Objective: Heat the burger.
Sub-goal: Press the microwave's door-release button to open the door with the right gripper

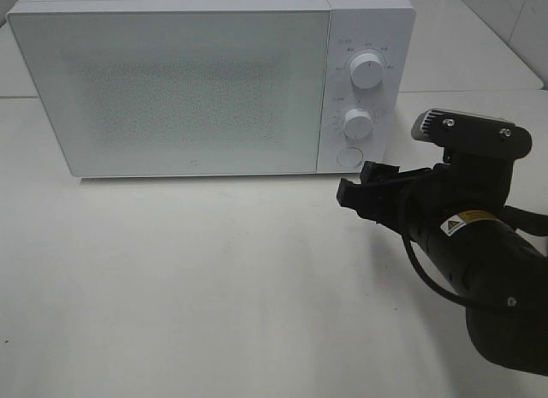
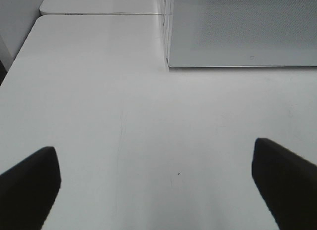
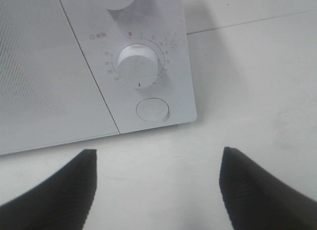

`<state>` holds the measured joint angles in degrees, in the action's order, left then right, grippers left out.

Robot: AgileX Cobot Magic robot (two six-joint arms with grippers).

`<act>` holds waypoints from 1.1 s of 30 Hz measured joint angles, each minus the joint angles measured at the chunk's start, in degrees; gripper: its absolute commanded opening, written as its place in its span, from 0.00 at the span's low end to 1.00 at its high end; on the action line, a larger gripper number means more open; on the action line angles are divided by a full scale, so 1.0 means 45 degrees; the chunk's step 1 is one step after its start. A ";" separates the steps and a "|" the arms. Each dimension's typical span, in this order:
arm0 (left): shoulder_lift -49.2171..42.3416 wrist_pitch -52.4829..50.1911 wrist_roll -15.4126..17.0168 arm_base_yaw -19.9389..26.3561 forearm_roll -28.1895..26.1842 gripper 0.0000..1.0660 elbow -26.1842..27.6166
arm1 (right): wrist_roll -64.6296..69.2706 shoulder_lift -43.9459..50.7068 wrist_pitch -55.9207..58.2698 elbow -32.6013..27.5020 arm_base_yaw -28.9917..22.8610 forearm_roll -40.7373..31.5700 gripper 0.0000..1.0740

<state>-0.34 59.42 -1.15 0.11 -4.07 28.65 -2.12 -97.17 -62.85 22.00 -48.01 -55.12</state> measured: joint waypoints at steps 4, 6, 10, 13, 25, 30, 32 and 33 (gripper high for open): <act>0.0000 0.0000 0.0000 0.0000 0.0000 0.92 0.0000 | 0.2916 0.0000 0.0025 0.0000 0.0000 0.0000 0.54; 0.0000 0.0000 0.0000 0.0000 0.0000 0.92 0.0000 | 0.4673 0.0000 0.0229 0.0000 0.0000 0.0000 0.51; 0.0000 0.0000 0.0000 0.0000 0.0000 0.92 0.0000 | 0.7079 0.0000 0.0509 0.0000 0.0000 0.0000 0.46; 0.0000 0.0000 0.0000 0.0000 0.0000 0.92 0.0000 | 0.9231 0.0000 0.0662 0.0000 0.0000 0.0013 0.42; 0.0000 0.0000 0.0000 0.0000 0.0000 0.92 0.0000 | 1.4808 0.0000 0.1108 0.0000 0.0000 0.0280 0.17; 0.0000 0.0000 0.0000 0.0000 0.0000 0.92 0.0000 | 1.5661 0.0000 0.1133 0.0000 0.0000 0.0293 0.03; 0.0000 0.0000 0.0000 0.0000 0.0000 0.92 0.0000 | 1.5801 0.0000 0.1133 0.0000 0.0000 0.0293 0.00; 0.0000 0.0000 0.0000 0.0000 0.0000 0.92 0.0000 | 1.5814 0.0000 0.1133 0.0000 0.0000 0.0293 0.00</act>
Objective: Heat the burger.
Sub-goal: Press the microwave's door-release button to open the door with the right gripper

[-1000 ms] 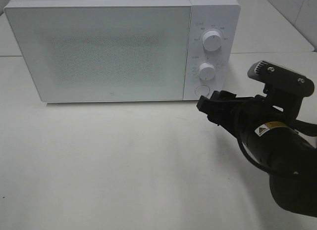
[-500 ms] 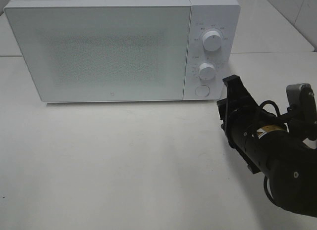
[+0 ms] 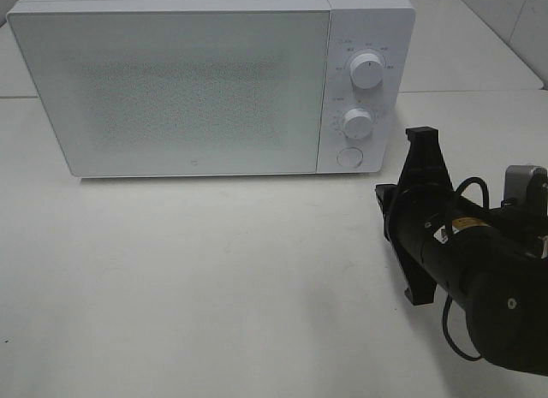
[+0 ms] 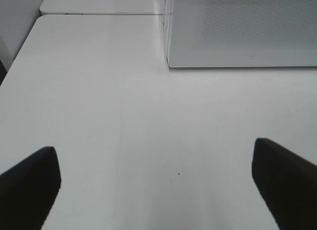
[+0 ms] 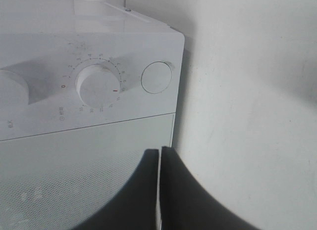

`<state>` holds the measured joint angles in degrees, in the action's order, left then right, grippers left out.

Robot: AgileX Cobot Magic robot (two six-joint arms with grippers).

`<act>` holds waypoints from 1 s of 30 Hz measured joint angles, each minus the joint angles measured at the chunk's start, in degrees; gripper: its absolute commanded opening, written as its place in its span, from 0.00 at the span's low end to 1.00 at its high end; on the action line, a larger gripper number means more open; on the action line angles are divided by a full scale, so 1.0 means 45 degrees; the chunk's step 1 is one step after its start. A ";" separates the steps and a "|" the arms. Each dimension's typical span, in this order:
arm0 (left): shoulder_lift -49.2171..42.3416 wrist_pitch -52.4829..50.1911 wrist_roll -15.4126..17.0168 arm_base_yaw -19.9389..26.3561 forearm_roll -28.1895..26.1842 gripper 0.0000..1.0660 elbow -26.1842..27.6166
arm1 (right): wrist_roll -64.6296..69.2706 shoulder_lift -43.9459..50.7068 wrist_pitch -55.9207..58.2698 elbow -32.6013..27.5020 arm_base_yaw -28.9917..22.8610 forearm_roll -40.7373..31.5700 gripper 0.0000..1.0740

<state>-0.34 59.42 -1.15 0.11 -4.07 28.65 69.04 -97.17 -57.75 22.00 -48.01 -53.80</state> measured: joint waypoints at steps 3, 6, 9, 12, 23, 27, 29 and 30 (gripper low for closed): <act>0.0000 0.0000 0.0000 0.0000 0.0000 0.92 0.0000 | 0.0127 0.0000 0.0000 0.0000 0.0000 0.0064 0.00; 0.0000 0.0000 0.0000 0.0000 0.0000 0.92 0.0000 | 0.0395 0.0000 0.0000 0.0000 0.0000 0.0204 0.00; 0.0000 0.0000 0.0000 0.0000 0.0000 0.92 0.0000 | 0.0433 0.0000 0.0000 0.0000 0.0000 0.0280 0.00; 0.0000 0.0000 0.0000 0.0000 0.0000 0.92 0.0000 | 0.0433 -0.0013 0.0000 0.0000 0.0000 0.0318 0.00; 0.0000 0.0000 0.0000 0.0000 0.0000 0.92 0.0000 | 0.1133 -0.1235 -0.0064 0.0446 0.0395 0.1439 0.00; 0.0000 0.0000 0.0000 0.0000 0.0000 0.92 0.0000 | 0.1350 -0.1668 -0.0102 0.1006 0.1210 0.2394 0.00; 0.0000 0.0000 0.0000 0.0000 0.0000 0.92 0.0000 | 0.1350 -0.1757 -0.0076 0.1120 0.1362 0.2559 0.00; 0.0000 0.0000 0.0000 0.0000 0.0000 0.92 0.0000 | 0.1439 -0.1961 -0.0076 0.1362 0.1642 0.2865 0.00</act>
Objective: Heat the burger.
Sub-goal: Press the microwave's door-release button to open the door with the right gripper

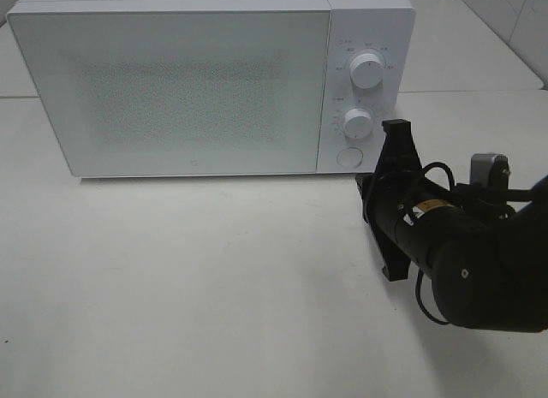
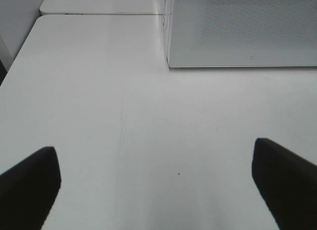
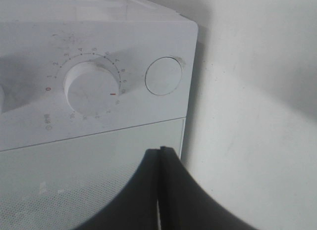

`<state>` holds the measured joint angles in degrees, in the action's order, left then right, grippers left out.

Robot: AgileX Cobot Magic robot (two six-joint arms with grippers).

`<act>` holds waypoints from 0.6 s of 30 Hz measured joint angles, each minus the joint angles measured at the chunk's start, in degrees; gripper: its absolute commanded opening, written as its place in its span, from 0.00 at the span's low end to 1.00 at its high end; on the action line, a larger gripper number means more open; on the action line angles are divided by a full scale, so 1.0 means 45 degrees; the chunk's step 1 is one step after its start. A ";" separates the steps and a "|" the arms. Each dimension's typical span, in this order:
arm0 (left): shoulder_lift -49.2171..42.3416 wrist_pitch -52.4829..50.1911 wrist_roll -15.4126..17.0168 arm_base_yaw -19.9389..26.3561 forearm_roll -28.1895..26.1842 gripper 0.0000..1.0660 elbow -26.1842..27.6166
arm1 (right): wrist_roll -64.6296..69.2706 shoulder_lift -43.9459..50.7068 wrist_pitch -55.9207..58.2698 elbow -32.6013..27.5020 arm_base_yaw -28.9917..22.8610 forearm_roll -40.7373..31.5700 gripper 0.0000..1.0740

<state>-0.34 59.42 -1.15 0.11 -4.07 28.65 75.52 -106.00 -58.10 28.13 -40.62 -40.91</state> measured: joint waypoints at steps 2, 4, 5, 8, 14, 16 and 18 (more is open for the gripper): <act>0.0000 0.0000 0.0000 0.0000 0.0000 0.92 0.0000 | 0.0140 -0.0140 0.0000 0.0140 0.0153 0.0178 0.00; 0.0000 0.0000 0.0000 0.0000 0.0000 0.92 0.0000 | 0.0407 -0.0407 -0.0013 0.0357 0.0420 0.0535 0.00; 0.0000 0.0000 0.0000 0.0000 0.0000 0.92 0.0000 | 0.0573 -0.0547 0.0000 0.0471 0.0535 0.0688 0.00; 0.0000 0.0000 0.0000 0.0000 0.0000 0.92 0.0000 | 0.0904 -0.0993 0.0000 0.0840 0.0904 0.1082 0.00; 0.0000 0.0000 0.0000 0.0000 0.0000 0.92 0.0000 | 0.1261 -0.1617 0.0051 0.1350 0.1299 0.1388 0.00; 0.0000 0.0000 0.0000 0.0000 0.0000 0.92 0.0000 | 0.1324 -0.1681 0.0064 0.1426 0.1337 0.1439 0.00; 0.0000 0.0000 0.0000 0.0000 0.0000 0.92 0.0000 | 0.1451 -0.1846 0.0089 0.1592 0.1439 0.1477 0.00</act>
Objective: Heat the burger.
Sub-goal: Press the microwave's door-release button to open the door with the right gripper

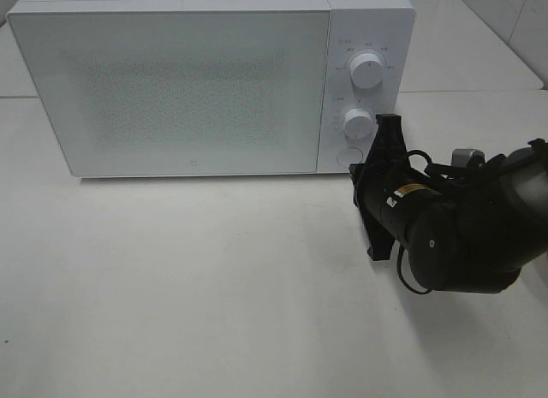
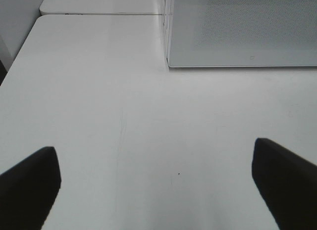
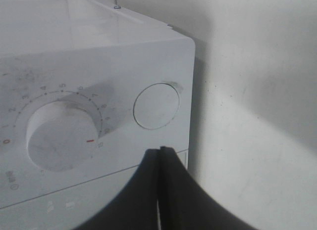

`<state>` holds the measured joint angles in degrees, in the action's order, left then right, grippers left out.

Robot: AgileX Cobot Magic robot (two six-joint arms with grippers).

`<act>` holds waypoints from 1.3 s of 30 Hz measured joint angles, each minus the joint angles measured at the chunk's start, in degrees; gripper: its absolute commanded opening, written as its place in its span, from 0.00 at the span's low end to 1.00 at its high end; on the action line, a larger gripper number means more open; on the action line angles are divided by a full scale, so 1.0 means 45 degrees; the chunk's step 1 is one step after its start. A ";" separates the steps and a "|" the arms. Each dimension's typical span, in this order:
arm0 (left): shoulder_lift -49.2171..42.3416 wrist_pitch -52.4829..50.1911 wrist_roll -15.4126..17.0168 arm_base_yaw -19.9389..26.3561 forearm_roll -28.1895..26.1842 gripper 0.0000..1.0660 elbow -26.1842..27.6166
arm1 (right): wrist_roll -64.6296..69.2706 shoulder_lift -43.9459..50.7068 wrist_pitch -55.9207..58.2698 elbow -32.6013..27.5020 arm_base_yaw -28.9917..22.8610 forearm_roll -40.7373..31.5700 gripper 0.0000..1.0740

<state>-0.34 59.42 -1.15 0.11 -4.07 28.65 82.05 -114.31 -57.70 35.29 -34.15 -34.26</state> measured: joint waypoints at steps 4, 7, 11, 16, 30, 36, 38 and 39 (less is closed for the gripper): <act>0.0000 0.0000 0.0000 0.0000 0.0000 0.92 0.0000 | 0.0089 -0.0242 0.0089 0.0369 0.0331 0.0306 0.00; 0.0000 0.0000 0.0000 0.0000 0.0000 0.92 0.0000 | 0.0089 -0.0458 0.0115 0.0611 0.0535 0.0509 0.00; 0.0000 0.0000 0.0000 0.0000 0.0000 0.92 0.0000 | 0.0115 -0.0802 0.0153 0.1006 0.0764 0.0815 0.00; 0.0000 0.0000 0.0000 0.0000 0.0000 0.92 0.0000 | 0.0115 -0.1095 0.0433 0.1388 0.1044 0.1070 0.00; 0.0000 0.0000 0.0000 0.0000 0.0000 0.92 0.0000 | 0.0115 -0.1579 0.1159 0.2279 0.1375 0.1426 0.00; 0.0000 0.0000 0.0000 0.0000 0.0000 0.92 0.0000 | 0.0115 -0.1668 0.1184 0.2432 0.1464 0.1362 0.00; 0.0000 0.0000 0.0000 0.0000 0.0000 0.92 0.0000 | 0.0102 -0.1783 0.1146 0.2521 0.1464 0.1222 0.00; 0.0000 0.0000 0.0000 0.0000 0.0000 0.92 0.0000 | 0.0102 -0.1783 0.1146 0.2521 0.1464 0.1222 0.00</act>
<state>-0.34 59.42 -1.15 0.11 -4.07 28.65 82.51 -122.33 -52.54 46.64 -27.56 -28.76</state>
